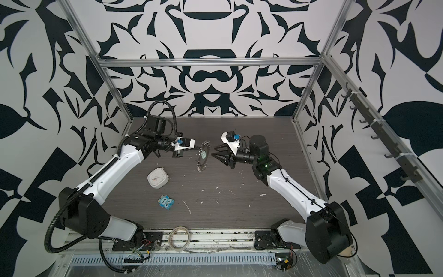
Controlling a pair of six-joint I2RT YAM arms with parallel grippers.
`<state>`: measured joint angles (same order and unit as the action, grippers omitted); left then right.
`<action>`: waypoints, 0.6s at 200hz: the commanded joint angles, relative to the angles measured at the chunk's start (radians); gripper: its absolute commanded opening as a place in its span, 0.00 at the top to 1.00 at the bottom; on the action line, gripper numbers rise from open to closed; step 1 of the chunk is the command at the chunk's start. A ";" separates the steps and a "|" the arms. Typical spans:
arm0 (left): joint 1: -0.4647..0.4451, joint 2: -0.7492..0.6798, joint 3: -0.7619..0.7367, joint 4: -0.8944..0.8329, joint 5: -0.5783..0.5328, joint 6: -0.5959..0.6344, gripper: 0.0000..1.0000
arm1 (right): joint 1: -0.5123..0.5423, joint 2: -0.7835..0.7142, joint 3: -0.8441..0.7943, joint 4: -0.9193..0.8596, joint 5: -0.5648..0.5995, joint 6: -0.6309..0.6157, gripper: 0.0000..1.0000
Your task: Remove the keys from the keyring
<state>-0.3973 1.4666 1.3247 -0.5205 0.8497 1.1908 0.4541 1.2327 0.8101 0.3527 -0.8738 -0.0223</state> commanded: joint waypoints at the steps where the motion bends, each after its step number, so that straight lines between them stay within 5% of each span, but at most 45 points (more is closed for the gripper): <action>1: 0.003 -0.037 -0.022 -0.018 0.051 0.029 1.00 | 0.024 -0.015 -0.018 0.120 0.022 0.054 0.65; 120: -0.026 -0.054 -0.064 -0.034 0.059 0.061 1.00 | 0.086 0.088 0.161 -0.071 0.018 -0.121 0.72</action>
<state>-0.4145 1.4326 1.2690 -0.5236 0.8619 1.2289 0.5274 1.3075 0.8925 0.3141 -0.8574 -0.0891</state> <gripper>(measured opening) 0.038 0.279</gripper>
